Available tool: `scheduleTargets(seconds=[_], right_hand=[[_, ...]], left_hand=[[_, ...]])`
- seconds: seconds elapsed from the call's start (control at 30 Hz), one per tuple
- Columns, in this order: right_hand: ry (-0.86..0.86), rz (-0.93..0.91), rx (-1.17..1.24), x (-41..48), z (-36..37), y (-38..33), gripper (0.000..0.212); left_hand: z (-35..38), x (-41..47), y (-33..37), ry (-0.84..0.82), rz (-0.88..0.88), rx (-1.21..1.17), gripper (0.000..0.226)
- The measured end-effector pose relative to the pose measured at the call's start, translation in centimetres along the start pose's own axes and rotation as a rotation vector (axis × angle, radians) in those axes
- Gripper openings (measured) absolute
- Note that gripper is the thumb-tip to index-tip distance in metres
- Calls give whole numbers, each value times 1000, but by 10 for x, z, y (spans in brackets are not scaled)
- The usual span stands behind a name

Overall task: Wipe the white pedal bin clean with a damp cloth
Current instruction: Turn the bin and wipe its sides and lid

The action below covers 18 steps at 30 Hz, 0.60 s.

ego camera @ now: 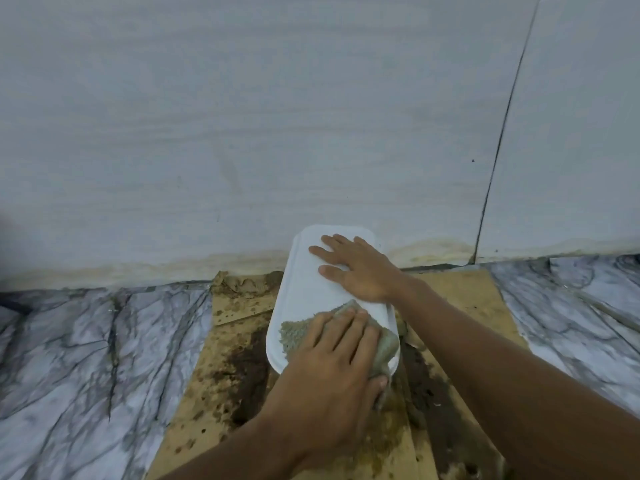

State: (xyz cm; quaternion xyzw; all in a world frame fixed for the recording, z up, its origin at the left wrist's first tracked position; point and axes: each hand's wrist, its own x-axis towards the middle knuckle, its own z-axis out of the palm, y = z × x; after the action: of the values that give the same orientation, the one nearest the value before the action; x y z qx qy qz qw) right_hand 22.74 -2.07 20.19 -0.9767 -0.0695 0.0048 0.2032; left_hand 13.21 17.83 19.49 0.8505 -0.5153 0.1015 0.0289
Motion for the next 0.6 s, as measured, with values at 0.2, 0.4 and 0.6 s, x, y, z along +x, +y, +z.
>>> scheduleTargets(seconds=[0.2, 0.4, 0.6], right_hand=[[23, 142, -60, -16, 0, -5, 53], [-7, 237, -106, -19, -2, 4, 56], [36, 311, -76, -4, -14, 18, 54]], left_hand=[[9, -19, -12, 128, 53, 11, 55], [5, -18, -37, 206, 93, -89, 53], [2, 19, -64, 226, 56, -146, 49]])
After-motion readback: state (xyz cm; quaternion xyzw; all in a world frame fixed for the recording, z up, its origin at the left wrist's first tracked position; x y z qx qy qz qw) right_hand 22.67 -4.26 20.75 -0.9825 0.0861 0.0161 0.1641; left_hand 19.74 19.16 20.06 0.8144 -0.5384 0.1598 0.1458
